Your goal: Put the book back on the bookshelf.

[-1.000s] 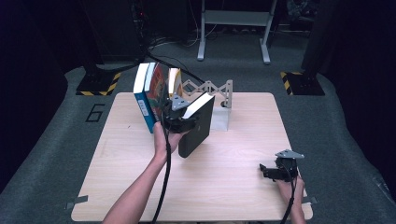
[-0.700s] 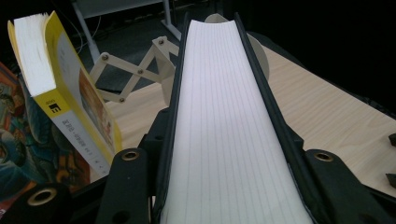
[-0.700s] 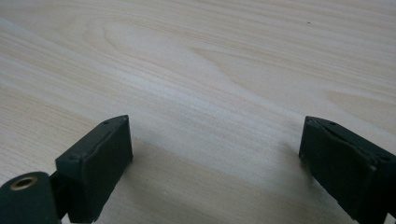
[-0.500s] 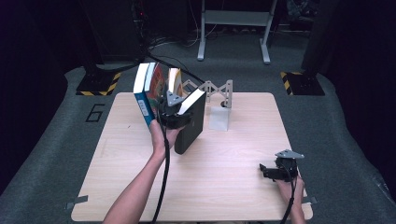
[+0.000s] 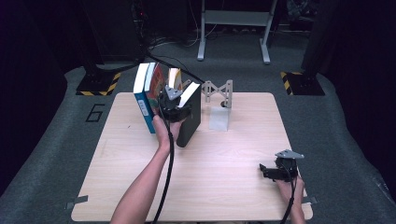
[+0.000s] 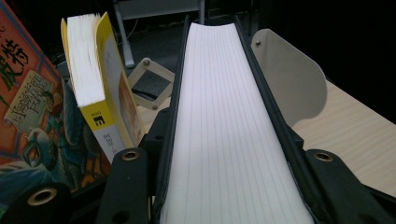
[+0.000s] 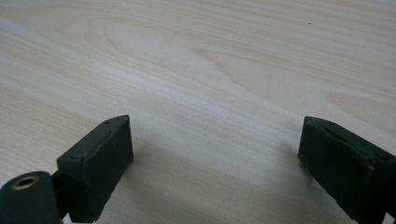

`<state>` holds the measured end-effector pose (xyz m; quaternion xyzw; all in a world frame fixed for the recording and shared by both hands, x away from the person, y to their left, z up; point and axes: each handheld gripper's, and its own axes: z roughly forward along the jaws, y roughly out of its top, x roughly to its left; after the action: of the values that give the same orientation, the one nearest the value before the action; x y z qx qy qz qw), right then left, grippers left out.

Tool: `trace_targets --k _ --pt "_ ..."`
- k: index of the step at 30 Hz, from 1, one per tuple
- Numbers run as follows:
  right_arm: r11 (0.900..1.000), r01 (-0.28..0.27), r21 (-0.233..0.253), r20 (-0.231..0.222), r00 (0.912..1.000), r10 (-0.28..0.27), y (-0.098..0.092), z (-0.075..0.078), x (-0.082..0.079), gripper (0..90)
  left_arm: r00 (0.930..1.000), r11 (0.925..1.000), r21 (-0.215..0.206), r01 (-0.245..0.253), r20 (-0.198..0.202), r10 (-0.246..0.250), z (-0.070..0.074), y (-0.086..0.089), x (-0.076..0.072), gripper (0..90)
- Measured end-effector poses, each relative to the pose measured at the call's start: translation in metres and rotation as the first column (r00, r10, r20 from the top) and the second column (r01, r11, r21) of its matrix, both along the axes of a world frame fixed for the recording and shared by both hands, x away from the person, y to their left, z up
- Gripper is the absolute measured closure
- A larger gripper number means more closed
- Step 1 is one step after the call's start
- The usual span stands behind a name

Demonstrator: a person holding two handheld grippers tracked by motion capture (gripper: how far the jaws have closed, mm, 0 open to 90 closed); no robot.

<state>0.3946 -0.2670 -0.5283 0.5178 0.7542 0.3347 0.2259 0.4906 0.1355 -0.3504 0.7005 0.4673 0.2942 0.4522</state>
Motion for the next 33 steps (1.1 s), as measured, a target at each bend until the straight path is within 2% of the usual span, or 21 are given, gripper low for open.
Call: trace_targets --k 5,11,19,28,33 --pt "1.0 -0.001 -0.001 0.001 1.0 0.001 0.0 0.0 0.0 9.2 0.9983 0.9981 -0.024 -0.057 0.013 0.058 -0.005 -0.005 0.011 54.4" --pt "1.0 0.001 0.0 0.001 1.0 -0.001 0.0 0.0 0.0 9.4 0.9928 0.9922 -0.046 -0.115 0.027 0.117 -0.011 -0.011 0.022 54.4" --pt "1.0 -0.002 -0.002 0.002 1.0 0.002 0.001 0.0 0.0 9.6 0.9824 0.9835 -0.02 -0.18 0.049 0.18 -0.018 -0.018 0.033 54.4" --pt "1.0 -0.007 -0.006 0.003 1.0 0.008 0.001 0.0 -0.001 9.9 0.9668 0.9685 -0.031 -0.247 0.06 0.249 -0.03 -0.024 0.043 54.4" --pt "1.0 -0.01 -0.008 0.0 0.9999 0.01 0.001 0.0 -0.001 9.9 0.967 0.9681 -0.026 -0.249 0.048 0.25 -0.036 -0.026 0.045 54.3"
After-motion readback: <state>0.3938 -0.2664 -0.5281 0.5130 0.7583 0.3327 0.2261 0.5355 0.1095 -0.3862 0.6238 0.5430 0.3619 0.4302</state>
